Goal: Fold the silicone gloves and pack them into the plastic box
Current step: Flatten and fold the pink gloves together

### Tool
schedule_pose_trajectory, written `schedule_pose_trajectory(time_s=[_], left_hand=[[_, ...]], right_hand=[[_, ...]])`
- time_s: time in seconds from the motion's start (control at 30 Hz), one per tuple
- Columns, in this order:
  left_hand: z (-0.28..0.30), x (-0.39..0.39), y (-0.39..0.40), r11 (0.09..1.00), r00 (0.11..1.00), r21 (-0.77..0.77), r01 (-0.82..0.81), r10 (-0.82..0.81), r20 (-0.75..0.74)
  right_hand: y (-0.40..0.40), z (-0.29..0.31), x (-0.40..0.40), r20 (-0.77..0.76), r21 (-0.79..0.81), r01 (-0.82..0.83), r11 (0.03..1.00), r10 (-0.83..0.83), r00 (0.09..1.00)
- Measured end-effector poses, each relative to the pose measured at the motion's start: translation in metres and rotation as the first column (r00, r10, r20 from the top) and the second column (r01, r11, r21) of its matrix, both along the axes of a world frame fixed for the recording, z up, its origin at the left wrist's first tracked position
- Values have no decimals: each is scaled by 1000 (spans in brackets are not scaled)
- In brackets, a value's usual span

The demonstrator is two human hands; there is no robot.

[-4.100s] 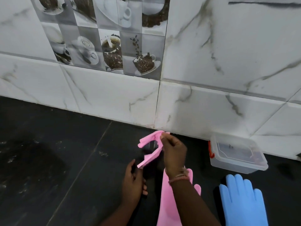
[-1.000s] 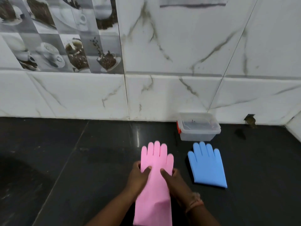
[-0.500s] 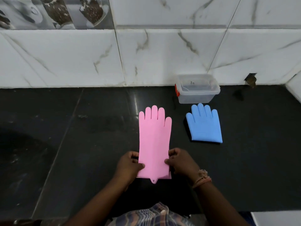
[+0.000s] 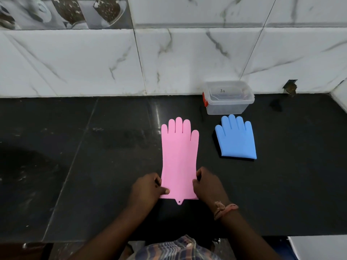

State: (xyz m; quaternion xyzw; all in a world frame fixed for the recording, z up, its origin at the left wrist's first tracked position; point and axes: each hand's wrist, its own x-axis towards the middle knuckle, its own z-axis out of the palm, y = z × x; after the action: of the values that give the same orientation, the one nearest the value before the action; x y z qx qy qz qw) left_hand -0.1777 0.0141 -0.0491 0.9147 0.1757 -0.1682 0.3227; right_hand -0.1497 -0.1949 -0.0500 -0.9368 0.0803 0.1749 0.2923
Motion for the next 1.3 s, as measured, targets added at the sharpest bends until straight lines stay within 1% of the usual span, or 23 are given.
schedule_pose_trajectory(time_s=[0.1, 0.17, 0.2, 0.23, 0.3, 0.37, 0.4, 0.5, 0.53, 0.57, 0.6, 0.63, 0.67, 0.7, 0.77, 0.87, 0.93, 1.07, 1.2, 1.3], left_hand=[[1, 0, 4, 988, 996, 125, 87, -86, -11], [0, 2, 9, 983, 993, 138, 121, -119, -27], [0, 5, 11, 985, 991, 110, 131, -129, -24], [0, 8, 13, 987, 990, 79, 139, -140, 6], [-3, 20, 11, 987, 976, 62, 151, -158, 151], [-5, 33, 6, 977, 938, 104, 184, -206, 280], [-8, 36, 4, 965, 917, 137, 224, -257, 304], [-14, 40, 9, 884, 853, 259, 389, -452, 262], [-17, 44, 4, 866, 838, 283, 413, -483, 254], [-14, 56, -5, 861, 838, 307, 406, -485, 252], [-6, 75, -22, 864, 846, 354, 359, -461, 268], [6, 98, -43, 850, 862, 426, 311, -441, 251], [19, 120, -66, 843, 890, 467, 269, -402, 214], [27, 133, -84, 835, 899, 506, 219, -373, 228], [29, 139, -104, 820, 868, 564, 98, -348, 355], [15, 132, -97, 815, 840, 578, 41, -342, 422], [11, 136, -97, 834, 837, 551, 19, -315, 448], [-2, 142, -100, 840, 821, 543, -4, -307, 481], [-8, 147, -98, 850, 832, 526, 19, -306, 463], [-15, 149, -98, 846, 836, 533, 21, -307, 454]], right_hand=[[1, 3, 0, 36, -137, -74, 988, 80, 996], [4, 5, 2, 104, -162, -93, 982, 111, 988], [7, 5, 5, 153, -160, -98, 982, 122, 981], [10, 3, 9, 209, -154, -109, 982, 141, 968], [16, -3, 18, 294, -160, -150, 976, 192, 936], [20, -10, 25, 280, -178, -197, 964, 242, 929], [20, -14, 27, 245, -187, -217, 958, 259, 934], [17, -21, 28, 173, -195, -238, 951, 272, 947], [16, -22, 29, 166, -191, -239, 952, 271, 948], [14, -21, 31, 168, -190, -243, 951, 275, 946], [13, -20, 33, 176, -192, -252, 949, 286, 942], [10, -19, 35, 183, -195, -264, 945, 300, 936], [7, -17, 37, 189, -192, -280, 940, 316, 930], [4, -16, 40, 194, -185, -304, 935, 338, 921], [-4, -12, 45, 183, -171, -380, 909, 408, 894], [-16, -10, 50, 101, -182, -526, 831, 548, 831], [-22, -11, 50, 84, -189, -578, 794, 600, 796], [-32, -10, 50, 132, -180, -611, 771, 634, 762], [-34, -12, 46, 218, -221, -631, 744, 668, 711], [-35, -18, 43, 285, -235, -625, 745, 667, 688]])
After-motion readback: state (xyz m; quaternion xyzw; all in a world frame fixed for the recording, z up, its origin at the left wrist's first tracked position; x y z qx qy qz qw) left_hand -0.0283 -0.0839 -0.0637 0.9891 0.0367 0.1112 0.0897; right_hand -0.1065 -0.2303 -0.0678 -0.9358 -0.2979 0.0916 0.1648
